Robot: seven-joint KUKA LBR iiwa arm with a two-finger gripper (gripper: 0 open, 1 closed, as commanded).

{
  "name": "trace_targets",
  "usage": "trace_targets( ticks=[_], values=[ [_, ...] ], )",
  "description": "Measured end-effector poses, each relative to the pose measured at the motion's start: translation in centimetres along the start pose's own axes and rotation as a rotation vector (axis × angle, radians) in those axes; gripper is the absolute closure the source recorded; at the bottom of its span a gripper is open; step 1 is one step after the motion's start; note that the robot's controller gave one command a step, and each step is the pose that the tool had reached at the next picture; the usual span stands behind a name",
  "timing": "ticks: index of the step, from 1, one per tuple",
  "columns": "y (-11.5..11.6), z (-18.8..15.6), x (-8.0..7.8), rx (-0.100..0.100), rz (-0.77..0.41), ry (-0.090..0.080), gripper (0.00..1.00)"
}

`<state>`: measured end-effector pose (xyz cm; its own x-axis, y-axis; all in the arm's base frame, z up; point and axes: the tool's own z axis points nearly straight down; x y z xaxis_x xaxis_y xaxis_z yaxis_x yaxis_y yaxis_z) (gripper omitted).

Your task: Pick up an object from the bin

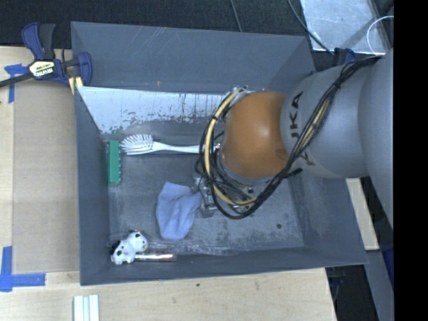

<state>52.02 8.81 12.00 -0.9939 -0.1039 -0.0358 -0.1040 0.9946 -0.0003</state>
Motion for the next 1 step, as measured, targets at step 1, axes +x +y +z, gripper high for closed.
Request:
trace_targets(
  ticks=[1],
  values=[
    [-1.54, 0.44, -2.41, 0.000, 0.022, -0.001, 1.00]
  ],
)
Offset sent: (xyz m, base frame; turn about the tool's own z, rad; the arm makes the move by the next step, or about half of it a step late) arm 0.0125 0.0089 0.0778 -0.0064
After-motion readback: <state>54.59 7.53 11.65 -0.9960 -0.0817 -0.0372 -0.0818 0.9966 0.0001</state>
